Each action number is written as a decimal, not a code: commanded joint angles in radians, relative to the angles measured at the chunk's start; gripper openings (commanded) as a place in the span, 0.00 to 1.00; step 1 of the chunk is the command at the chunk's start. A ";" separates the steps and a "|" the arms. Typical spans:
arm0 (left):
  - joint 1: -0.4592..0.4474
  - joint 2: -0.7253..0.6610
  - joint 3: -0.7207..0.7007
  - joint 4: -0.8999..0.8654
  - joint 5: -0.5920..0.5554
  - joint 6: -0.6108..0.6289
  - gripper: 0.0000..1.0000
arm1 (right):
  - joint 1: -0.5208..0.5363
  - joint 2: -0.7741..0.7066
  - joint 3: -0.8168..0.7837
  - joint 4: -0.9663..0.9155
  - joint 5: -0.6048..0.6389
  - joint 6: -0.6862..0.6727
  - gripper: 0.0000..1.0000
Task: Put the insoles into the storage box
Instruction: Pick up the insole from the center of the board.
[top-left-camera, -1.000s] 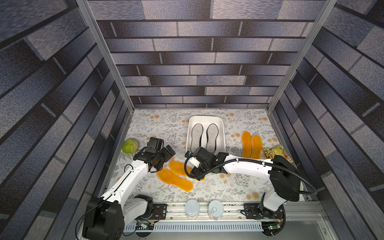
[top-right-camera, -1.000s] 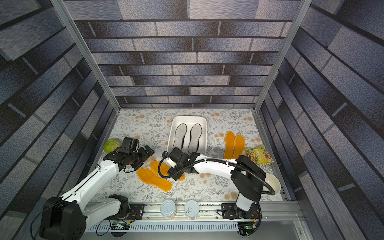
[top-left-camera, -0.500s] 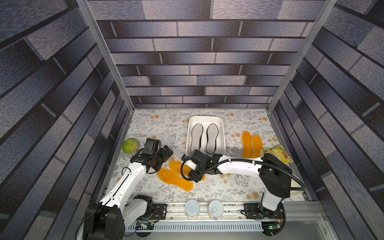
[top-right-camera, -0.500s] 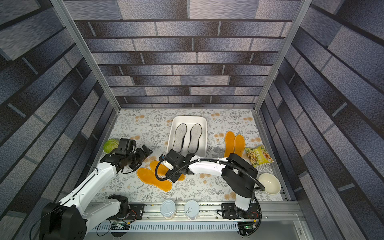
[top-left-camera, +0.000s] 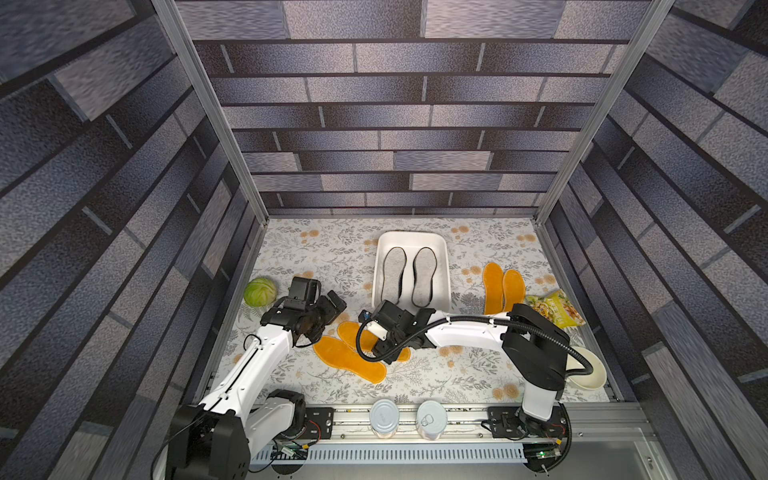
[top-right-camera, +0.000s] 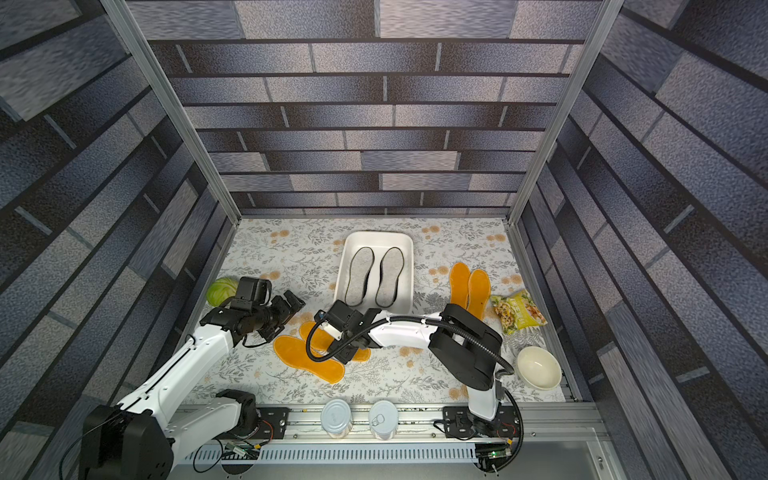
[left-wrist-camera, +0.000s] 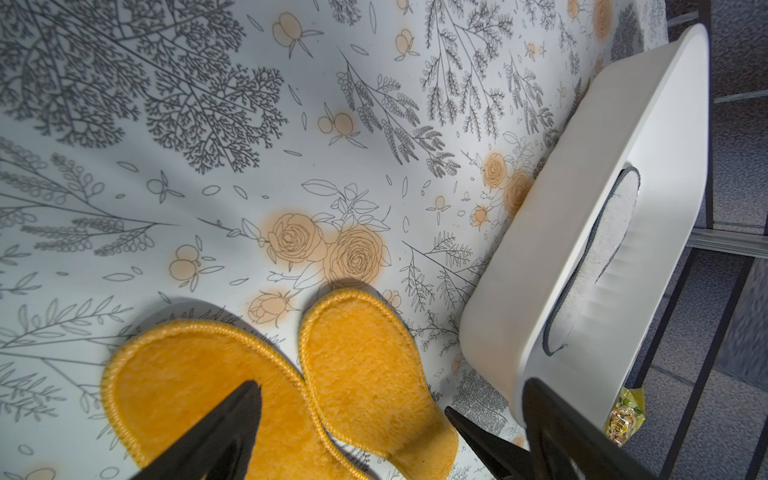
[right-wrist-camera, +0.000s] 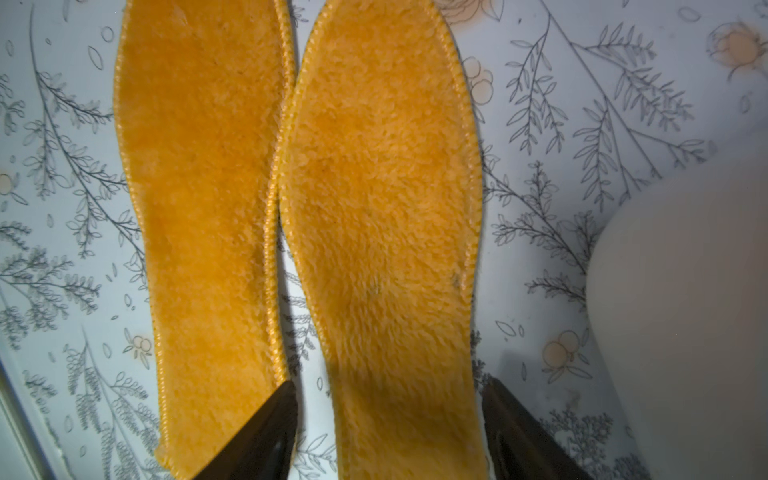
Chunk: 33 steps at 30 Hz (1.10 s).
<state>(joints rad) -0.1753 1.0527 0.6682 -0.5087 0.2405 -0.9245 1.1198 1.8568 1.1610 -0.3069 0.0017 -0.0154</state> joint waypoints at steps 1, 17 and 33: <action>0.005 -0.006 -0.012 -0.013 0.014 0.012 1.00 | 0.009 0.019 0.025 0.008 0.029 -0.016 0.71; 0.009 -0.005 -0.009 -0.013 0.016 0.014 1.00 | 0.013 0.073 0.057 -0.016 0.035 -0.024 0.70; 0.010 -0.013 -0.009 -0.016 0.016 0.016 1.00 | 0.022 0.117 0.091 -0.059 0.061 -0.030 0.67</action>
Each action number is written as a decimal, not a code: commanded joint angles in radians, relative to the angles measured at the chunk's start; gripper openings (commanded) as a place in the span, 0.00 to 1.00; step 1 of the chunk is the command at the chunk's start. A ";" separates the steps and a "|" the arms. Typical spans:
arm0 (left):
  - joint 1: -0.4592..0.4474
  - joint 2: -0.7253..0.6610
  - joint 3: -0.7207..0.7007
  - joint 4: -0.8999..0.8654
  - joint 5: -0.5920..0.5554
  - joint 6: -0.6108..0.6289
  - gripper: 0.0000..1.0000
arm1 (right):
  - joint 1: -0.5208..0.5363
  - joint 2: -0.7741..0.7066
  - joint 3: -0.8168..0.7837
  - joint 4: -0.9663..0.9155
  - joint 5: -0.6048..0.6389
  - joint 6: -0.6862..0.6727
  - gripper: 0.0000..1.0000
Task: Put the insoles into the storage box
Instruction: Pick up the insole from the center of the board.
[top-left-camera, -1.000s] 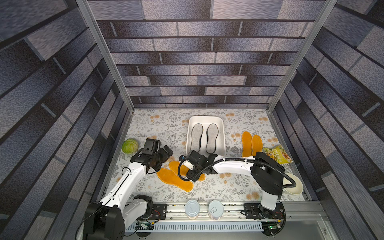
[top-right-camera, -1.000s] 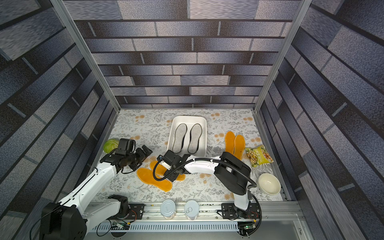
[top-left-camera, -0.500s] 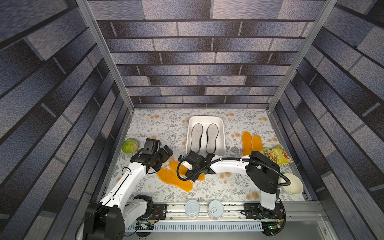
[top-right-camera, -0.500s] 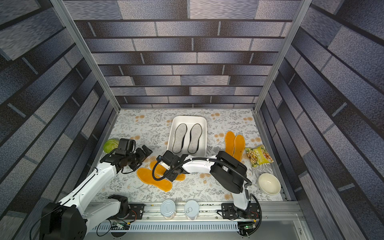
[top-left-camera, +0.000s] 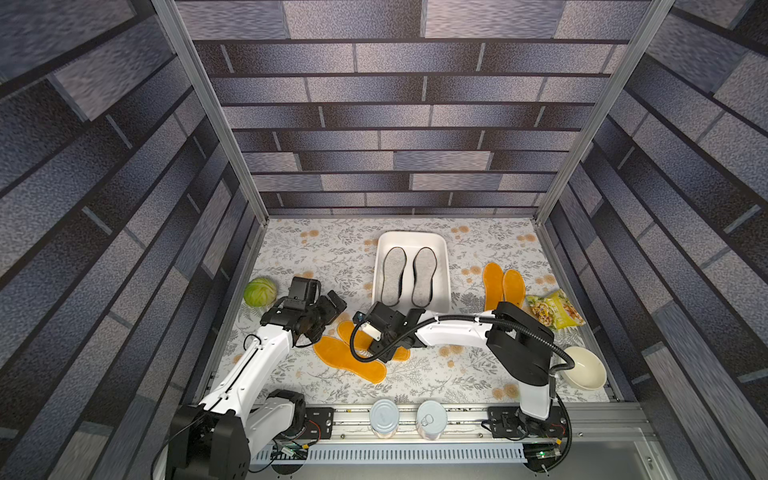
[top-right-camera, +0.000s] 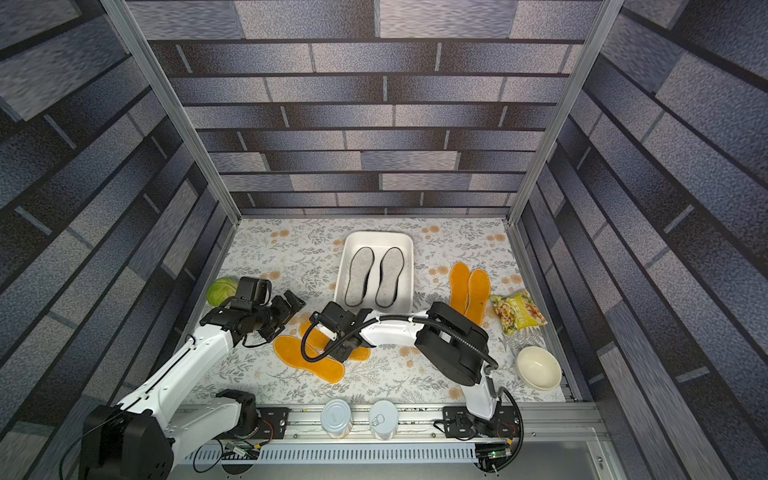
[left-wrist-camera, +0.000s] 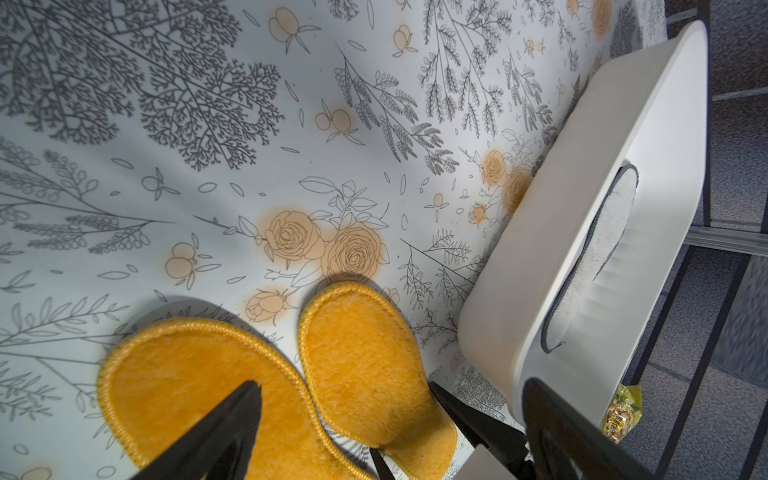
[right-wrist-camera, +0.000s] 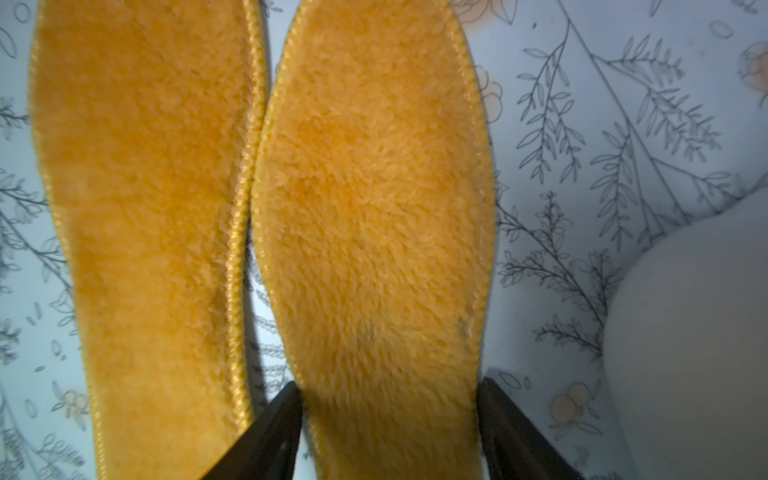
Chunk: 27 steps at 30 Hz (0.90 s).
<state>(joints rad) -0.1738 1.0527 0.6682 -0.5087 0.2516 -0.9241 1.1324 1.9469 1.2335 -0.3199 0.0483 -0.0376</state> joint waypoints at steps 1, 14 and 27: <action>0.008 -0.014 -0.009 -0.016 0.005 0.016 1.00 | 0.010 0.030 0.020 -0.048 0.013 -0.008 0.66; 0.010 -0.023 -0.012 -0.019 -0.002 0.013 1.00 | 0.011 0.024 0.021 -0.053 0.025 -0.008 0.53; 0.011 -0.022 -0.013 -0.018 -0.002 0.013 1.00 | 0.012 -0.034 -0.017 0.019 0.052 -0.004 0.50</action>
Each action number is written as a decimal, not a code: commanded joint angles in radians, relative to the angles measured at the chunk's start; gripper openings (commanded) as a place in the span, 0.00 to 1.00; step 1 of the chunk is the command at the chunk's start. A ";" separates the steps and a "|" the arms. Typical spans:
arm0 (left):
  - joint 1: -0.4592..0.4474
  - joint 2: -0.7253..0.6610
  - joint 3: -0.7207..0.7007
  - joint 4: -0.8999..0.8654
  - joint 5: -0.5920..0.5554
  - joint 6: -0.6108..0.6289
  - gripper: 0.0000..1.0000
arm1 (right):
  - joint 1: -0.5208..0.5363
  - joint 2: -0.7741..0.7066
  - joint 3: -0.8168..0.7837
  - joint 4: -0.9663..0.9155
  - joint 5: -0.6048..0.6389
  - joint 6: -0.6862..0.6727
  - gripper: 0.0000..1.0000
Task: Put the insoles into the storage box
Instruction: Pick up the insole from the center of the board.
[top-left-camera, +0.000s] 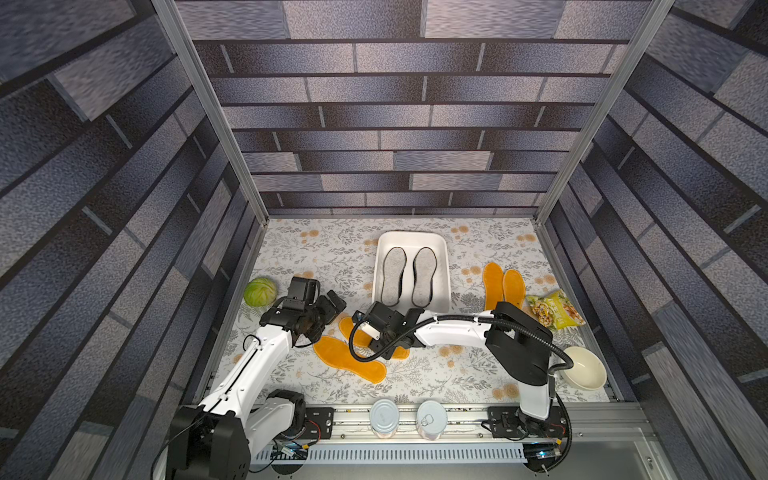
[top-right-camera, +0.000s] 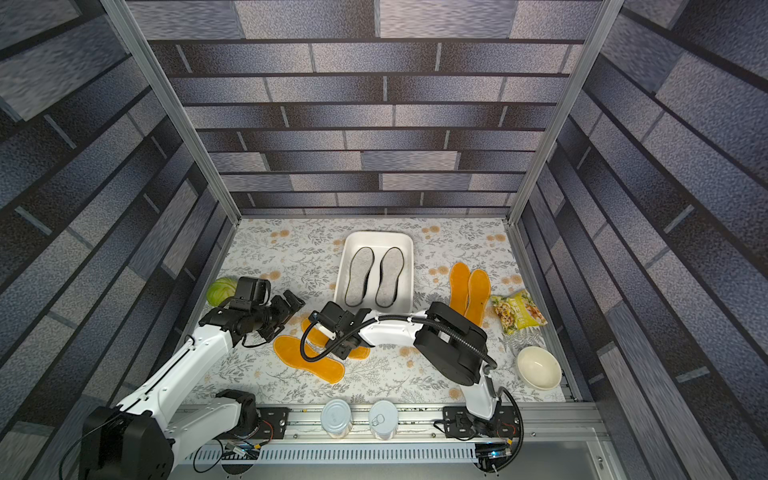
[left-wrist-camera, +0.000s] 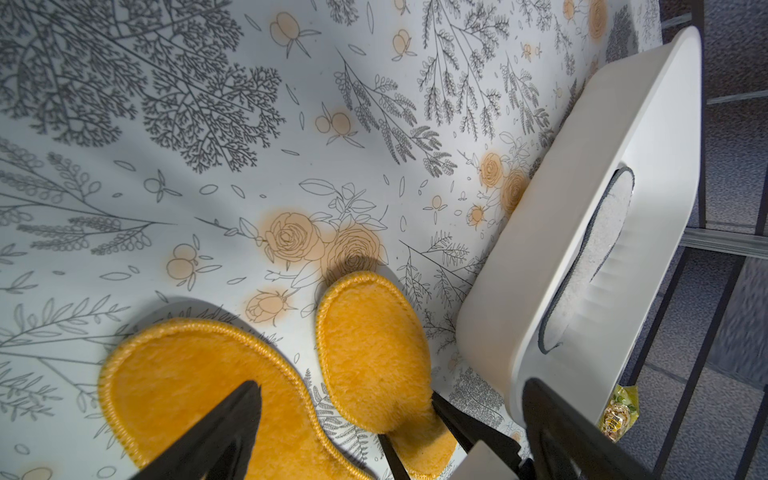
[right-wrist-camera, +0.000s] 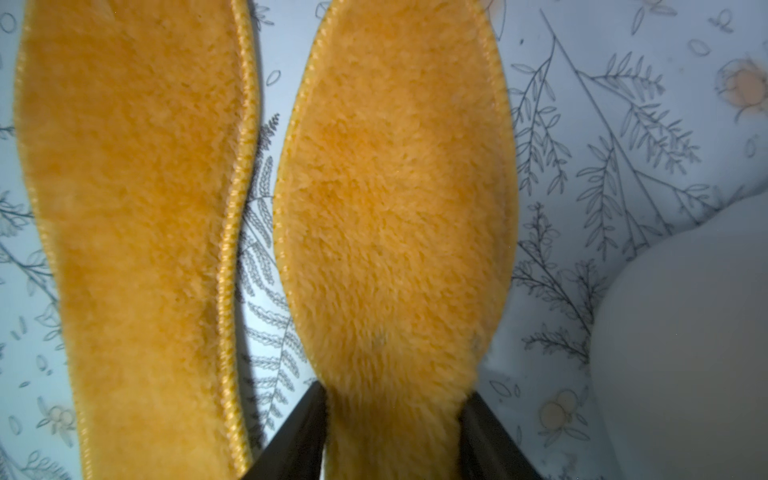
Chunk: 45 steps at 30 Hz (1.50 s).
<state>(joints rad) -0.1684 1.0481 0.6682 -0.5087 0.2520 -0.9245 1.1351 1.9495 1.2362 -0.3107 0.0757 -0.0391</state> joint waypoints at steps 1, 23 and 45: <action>0.006 -0.017 -0.014 -0.018 -0.002 0.013 1.00 | 0.009 -0.042 -0.022 0.015 0.027 -0.002 0.50; 0.013 -0.023 -0.013 -0.015 0.001 0.016 1.00 | 0.009 -0.094 -0.060 0.076 0.032 -0.004 0.48; 0.059 -0.038 0.021 -0.028 0.027 0.034 1.00 | 0.009 -0.162 -0.087 0.101 0.037 -0.003 0.47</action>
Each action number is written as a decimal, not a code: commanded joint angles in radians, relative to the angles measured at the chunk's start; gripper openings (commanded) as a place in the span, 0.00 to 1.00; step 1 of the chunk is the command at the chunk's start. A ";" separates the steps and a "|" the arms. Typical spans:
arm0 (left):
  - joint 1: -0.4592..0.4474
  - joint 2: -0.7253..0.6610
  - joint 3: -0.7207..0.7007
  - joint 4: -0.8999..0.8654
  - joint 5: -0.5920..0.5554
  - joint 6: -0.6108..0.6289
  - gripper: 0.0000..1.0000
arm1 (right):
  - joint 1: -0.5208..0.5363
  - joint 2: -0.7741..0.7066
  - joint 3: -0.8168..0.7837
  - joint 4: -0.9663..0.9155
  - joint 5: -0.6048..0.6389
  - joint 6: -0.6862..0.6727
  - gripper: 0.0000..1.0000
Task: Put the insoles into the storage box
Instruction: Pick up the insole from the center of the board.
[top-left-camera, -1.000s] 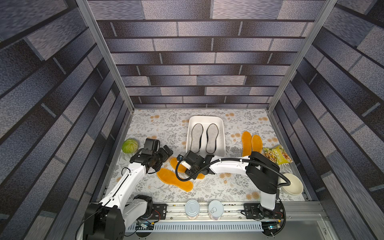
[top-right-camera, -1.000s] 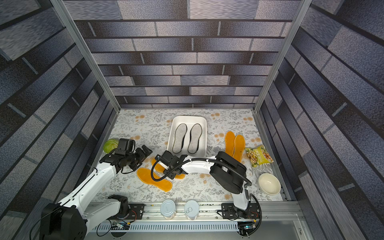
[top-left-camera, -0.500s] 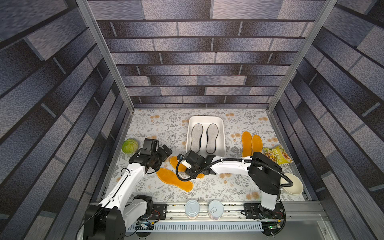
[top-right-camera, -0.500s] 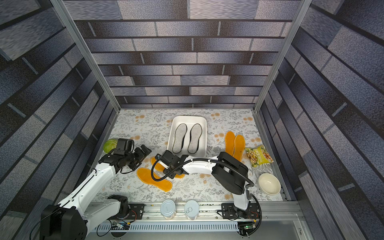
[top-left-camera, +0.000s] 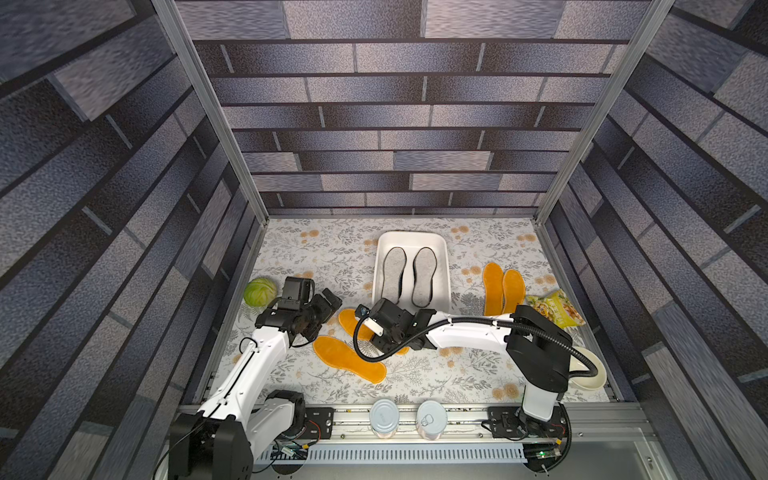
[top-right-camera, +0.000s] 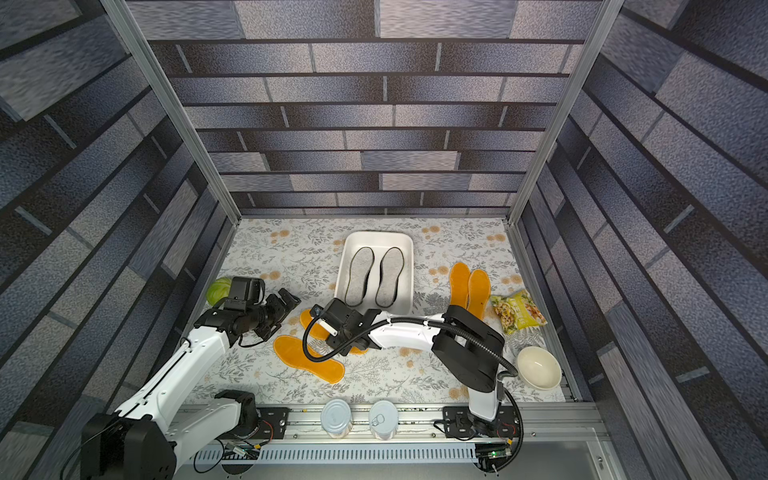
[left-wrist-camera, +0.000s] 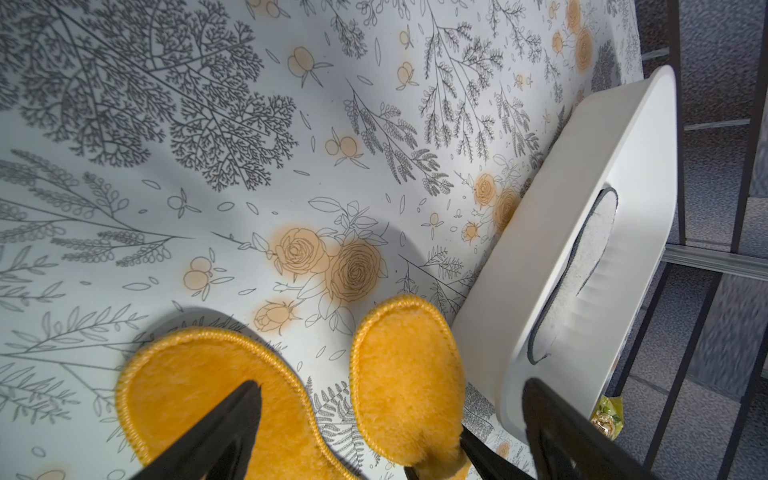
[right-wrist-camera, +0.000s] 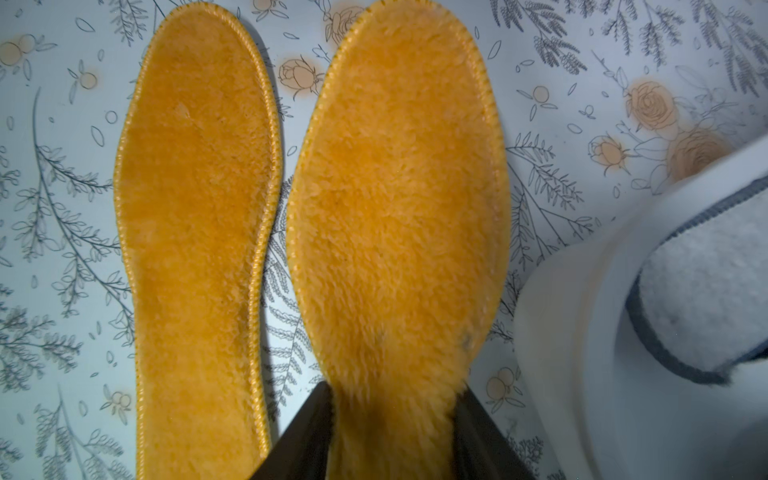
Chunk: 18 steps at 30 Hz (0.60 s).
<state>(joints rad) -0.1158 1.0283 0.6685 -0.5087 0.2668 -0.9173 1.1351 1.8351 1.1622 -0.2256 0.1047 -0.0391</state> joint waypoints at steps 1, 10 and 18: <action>0.008 -0.019 0.020 -0.028 0.012 0.026 1.00 | 0.009 -0.051 -0.014 0.017 0.007 -0.006 0.47; 0.011 -0.010 0.020 -0.020 0.018 0.028 1.00 | 0.010 -0.064 -0.016 0.022 0.006 -0.003 0.46; 0.019 -0.022 0.022 -0.021 0.012 0.027 1.00 | 0.008 -0.082 -0.007 0.013 0.008 -0.007 0.46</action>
<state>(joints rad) -0.1066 1.0264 0.6685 -0.5091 0.2779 -0.9169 1.1351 1.7870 1.1549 -0.2188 0.1051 -0.0395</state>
